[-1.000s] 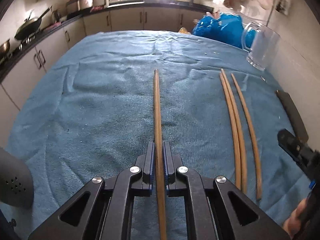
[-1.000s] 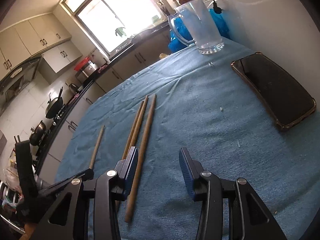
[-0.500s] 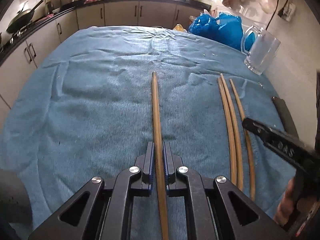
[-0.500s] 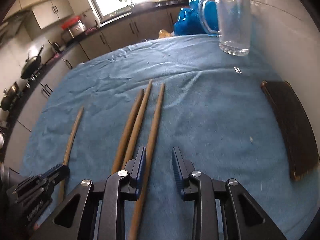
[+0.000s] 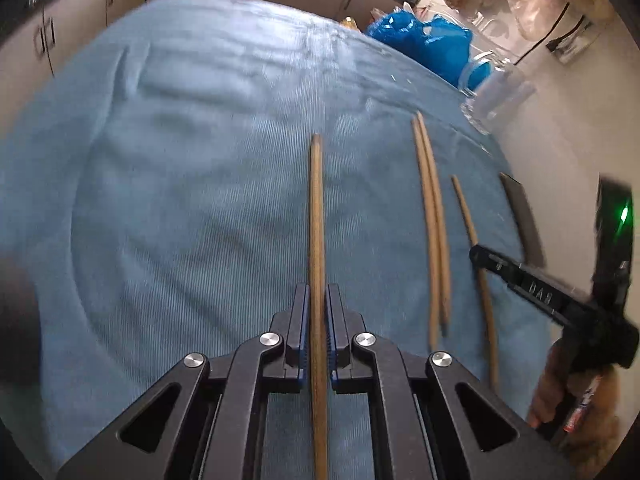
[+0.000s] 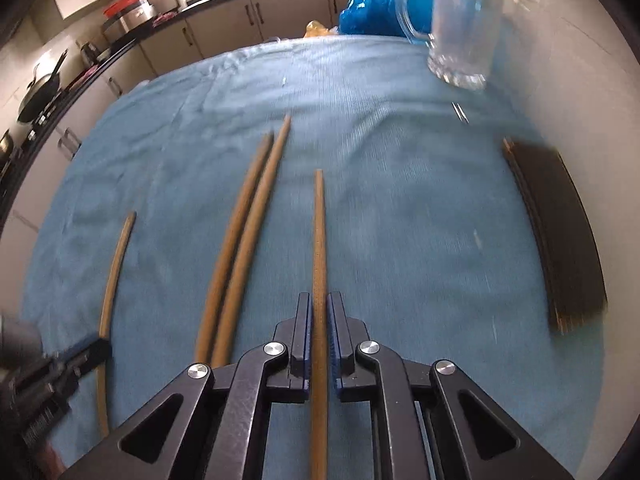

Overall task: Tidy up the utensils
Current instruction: 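Close the left tool on one chopstick while the right tool grasps another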

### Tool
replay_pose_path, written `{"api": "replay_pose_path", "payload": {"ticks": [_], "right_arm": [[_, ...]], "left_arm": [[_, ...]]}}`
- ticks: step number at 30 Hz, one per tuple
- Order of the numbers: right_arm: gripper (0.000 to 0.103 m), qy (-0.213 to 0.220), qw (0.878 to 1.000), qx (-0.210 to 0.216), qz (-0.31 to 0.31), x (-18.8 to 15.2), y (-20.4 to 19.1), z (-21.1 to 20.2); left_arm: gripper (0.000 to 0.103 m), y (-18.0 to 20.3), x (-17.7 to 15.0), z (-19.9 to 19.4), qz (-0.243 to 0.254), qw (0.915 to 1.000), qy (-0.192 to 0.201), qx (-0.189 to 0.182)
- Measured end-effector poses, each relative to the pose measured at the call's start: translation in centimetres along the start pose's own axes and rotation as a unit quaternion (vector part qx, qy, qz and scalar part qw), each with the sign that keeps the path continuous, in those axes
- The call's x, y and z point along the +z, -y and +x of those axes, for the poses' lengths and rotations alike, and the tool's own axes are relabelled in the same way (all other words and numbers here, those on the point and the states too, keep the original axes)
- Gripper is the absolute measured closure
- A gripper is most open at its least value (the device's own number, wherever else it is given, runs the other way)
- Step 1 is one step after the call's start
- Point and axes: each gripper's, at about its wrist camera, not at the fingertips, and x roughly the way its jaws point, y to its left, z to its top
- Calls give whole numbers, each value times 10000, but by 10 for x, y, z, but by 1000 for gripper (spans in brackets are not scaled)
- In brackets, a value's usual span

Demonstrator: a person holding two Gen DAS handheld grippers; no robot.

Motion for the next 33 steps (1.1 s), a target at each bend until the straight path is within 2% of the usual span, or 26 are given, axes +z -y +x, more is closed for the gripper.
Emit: {"api": "replay_pose_path", "payload": {"ticks": [3, 6, 8, 11, 14, 23, 24, 28, 30, 31, 32, 33], "right_arm": [[94, -149, 9998, 127, -48, -36, 6, -17], [94, -255, 9994, 222, -84, -70, 13, -34], [94, -294, 9992, 195, -175, -76, 13, -38], [94, -427, 9987, 214, -156, -70, 15, -36], [94, -575, 9981, 186, -136, -59, 15, -30], [91, -988, 9939, -342, -341, -18, 2, -10], [91, -1042, 9933, -357, -363, -15, 0, -8], [90, -1230, 9911, -358, -350, -4, -2, -1], [91, -1180, 9914, -381, -429, -3, -4, -1], [92, -1059, 9924, -397, -487, -6, -5, -2], [95, -964, 9930, -405, -542, -9, -6, -4], [96, -853, 9937, -415, -589, -12, -8, -5]], "left_arm": [[96, -6, -26, -14, -25, 9996, -177, -209], [96, -2, -40, -21, 197, 9992, -313, -126], [96, 4, -40, -23, 356, 9990, -277, 37], [90, 11, -30, -15, 466, 9981, -359, 191], [89, 17, -15, -7, 490, 9972, -438, 354], [87, 36, 21, 16, 786, 9902, -683, 932], [84, 37, 24, 17, 819, 9896, -708, 950], [56, 44, 34, 25, 830, 9901, -893, 697], [56, 49, 33, 28, 923, 9893, -784, 808], [58, 52, 31, 28, 1019, 9883, -711, 888], [65, 55, 29, 29, 1089, 9871, -652, 974], [98, 56, 25, 28, 1221, 9845, -521, 1145]]}}
